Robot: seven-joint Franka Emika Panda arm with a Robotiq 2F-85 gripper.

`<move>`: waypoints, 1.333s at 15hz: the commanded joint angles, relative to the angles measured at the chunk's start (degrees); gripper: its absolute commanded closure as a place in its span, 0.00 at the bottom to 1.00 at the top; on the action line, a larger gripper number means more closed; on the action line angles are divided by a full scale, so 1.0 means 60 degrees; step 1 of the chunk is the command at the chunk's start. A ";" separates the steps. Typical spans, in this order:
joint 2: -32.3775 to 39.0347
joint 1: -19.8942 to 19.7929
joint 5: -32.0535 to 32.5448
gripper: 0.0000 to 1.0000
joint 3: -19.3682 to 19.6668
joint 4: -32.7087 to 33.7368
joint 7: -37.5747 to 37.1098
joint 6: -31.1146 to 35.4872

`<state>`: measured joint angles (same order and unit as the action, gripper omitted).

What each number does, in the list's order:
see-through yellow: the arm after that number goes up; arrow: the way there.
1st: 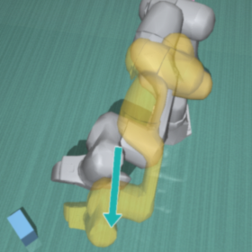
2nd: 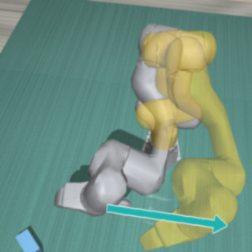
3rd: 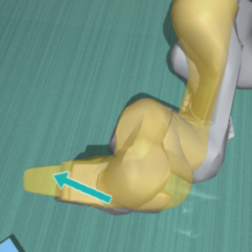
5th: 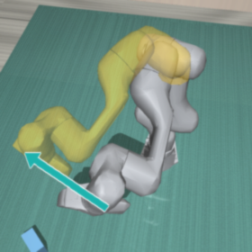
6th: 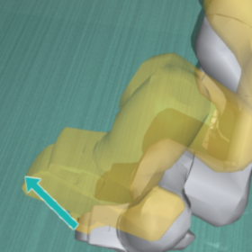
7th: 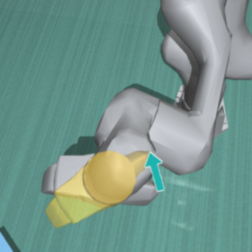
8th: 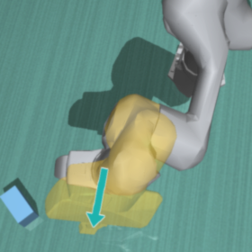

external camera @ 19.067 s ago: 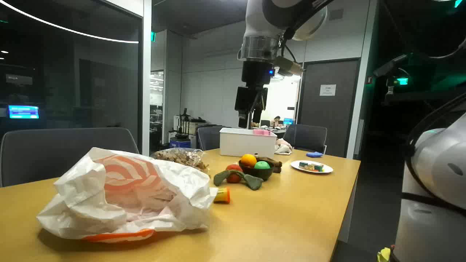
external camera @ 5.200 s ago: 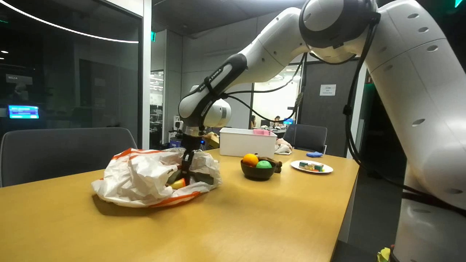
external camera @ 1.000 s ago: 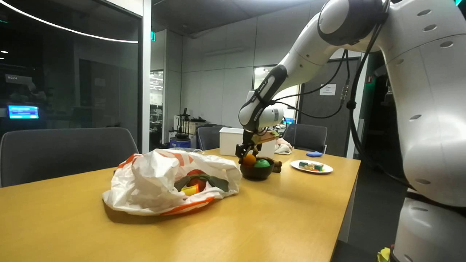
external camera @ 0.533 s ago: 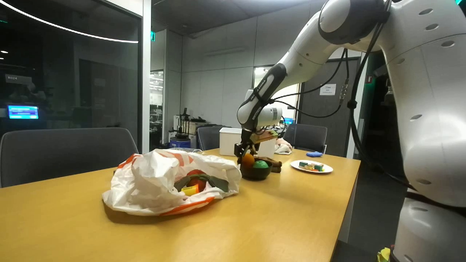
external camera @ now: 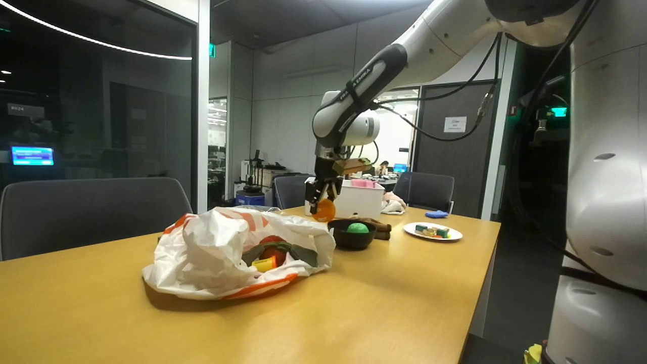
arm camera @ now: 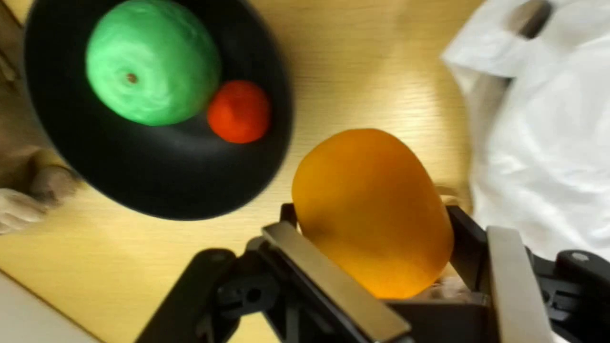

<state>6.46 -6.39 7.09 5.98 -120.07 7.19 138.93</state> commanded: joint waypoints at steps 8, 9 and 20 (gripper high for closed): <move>-0.0287 0.1245 -0.2854 0.50 -0.1683 -0.0066 0.3872 -0.2218; -0.0256 0.1272 -0.3234 0.50 -0.1763 -0.0003 0.4347 -0.2486; 0.1574 0.1357 -0.1147 0.50 -0.1799 0.0849 0.6206 -0.0314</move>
<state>12.47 1.47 -5.08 -5.16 -117.20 44.32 131.66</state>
